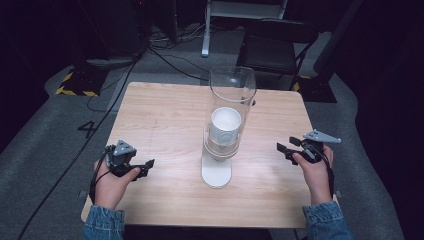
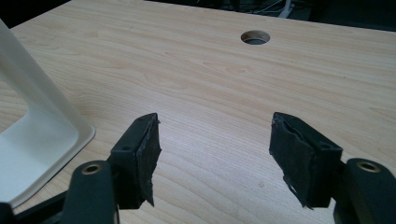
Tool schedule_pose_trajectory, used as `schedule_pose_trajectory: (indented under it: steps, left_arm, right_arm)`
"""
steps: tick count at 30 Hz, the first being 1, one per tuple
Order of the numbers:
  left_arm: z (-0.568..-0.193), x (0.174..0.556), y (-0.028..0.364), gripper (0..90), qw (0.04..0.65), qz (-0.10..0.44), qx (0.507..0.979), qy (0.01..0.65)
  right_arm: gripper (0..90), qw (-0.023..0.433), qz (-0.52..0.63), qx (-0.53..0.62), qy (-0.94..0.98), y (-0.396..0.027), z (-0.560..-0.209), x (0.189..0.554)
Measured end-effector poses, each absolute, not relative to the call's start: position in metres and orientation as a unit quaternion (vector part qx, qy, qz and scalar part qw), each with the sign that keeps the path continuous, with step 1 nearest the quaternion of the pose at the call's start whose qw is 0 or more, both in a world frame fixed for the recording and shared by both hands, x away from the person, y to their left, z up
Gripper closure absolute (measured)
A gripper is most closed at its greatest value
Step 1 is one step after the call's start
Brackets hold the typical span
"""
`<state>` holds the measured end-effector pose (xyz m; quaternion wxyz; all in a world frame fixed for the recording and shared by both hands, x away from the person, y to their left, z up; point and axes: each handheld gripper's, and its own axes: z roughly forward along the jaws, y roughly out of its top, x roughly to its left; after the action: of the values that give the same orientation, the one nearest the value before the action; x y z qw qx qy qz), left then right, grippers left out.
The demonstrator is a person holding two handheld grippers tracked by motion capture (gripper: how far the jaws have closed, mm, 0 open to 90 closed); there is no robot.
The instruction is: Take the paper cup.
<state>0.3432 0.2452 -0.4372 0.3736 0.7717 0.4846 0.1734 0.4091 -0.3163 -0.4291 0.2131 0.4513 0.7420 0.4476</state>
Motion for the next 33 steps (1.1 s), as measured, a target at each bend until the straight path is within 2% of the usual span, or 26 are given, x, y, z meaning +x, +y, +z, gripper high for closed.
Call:
schedule_pose_trajectory:
  steps: [15, 33]
  left_arm:
    - [-0.434, 0.344, 0.243, 23.2, 0.377, 0.172, 0.772, 0.481]
    - [-0.435, 0.344, 0.24, 22.7, 0.373, 0.167, 0.779, 0.476]
  right_arm:
    - [31.4, 0.199, 0.466, 0.433, 0.746, -0.302, -0.425, 0.403]
    - [29.0, 0.156, 0.489, 0.366, 0.776, -0.249, -0.413, 0.387]
